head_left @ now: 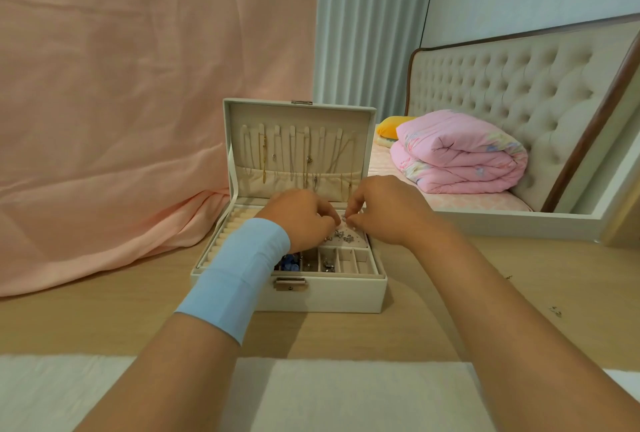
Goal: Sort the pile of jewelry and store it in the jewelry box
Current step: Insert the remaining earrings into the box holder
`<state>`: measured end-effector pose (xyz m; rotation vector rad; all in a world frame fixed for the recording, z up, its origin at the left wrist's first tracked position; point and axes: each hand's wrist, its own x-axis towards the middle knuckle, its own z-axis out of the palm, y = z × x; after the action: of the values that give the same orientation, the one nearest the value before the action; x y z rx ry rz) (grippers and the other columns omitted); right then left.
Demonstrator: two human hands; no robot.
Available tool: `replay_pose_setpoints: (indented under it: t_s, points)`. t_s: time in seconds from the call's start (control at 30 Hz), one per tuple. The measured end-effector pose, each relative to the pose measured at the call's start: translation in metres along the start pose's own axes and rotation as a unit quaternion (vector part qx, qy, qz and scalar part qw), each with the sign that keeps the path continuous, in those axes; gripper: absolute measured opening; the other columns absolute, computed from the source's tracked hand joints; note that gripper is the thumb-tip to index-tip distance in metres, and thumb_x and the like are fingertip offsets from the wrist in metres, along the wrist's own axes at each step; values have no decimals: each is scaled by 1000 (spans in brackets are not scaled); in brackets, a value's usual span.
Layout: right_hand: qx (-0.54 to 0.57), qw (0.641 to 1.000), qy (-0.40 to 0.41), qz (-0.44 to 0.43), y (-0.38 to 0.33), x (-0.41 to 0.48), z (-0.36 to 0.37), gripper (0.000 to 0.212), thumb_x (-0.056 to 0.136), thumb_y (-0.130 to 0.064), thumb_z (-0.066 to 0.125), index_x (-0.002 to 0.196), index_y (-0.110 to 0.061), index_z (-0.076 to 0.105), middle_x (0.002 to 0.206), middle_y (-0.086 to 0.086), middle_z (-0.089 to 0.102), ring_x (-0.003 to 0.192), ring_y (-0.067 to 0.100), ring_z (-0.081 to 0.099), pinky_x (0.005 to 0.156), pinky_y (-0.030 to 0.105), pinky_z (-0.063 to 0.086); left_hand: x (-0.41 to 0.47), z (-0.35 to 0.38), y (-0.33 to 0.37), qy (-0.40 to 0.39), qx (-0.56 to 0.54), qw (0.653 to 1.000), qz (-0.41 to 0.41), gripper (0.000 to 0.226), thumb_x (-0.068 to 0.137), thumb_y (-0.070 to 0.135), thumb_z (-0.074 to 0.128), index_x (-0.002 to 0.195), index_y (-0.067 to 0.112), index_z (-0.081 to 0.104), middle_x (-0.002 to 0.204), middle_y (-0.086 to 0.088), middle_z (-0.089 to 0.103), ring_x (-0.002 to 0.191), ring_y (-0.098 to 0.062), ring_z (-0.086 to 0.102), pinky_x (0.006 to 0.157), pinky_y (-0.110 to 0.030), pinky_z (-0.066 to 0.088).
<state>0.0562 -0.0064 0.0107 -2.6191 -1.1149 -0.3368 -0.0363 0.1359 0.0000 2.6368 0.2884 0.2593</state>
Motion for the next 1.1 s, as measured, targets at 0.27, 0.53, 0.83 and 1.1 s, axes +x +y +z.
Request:
replay_pose_setpoints:
  t_s: [0.27, 0.53, 0.83, 1.1]
  points:
    - [-66, 997, 5, -34, -9, -1, 2, 16, 88, -25, 63, 91, -33, 77, 102, -5, 72, 94, 19, 64, 68, 29, 41, 3, 2, -1, 14, 92, 995, 32, 33, 92, 32, 45, 110, 38, 72, 119, 8, 66, 122, -16, 48, 116, -36, 11]
    - [-121, 990, -11, -75, -14, -4, -1, 16, 92, -26, 61, 99, -28, 76, 104, -2, 71, 92, 21, 64, 66, 29, 37, 2, 3, -2, 12, 83, 996, 27, 32, 90, 31, 47, 109, 37, 73, 123, 8, 64, 124, -18, 46, 114, -38, 17]
    - [16, 995, -89, -34, 0, 1, -4, 14, 91, -29, 65, 83, -35, 76, 98, -8, 72, 93, 14, 63, 85, 42, 56, 3, 4, -3, 15, 54, 998, 24, 30, 90, 31, 49, 107, 35, 73, 122, 8, 65, 120, -17, 49, 114, -41, 31]
    - [141, 989, -44, -30, 17, -11, -21, 24, 89, -16, 65, 89, -38, 74, 104, -12, 69, 89, -3, 60, 83, 23, 46, -2, 4, 10, 13, 25, 999, 33, 31, 86, 33, 50, 107, 39, 71, 121, 5, 64, 120, -19, 50, 107, -43, 40]
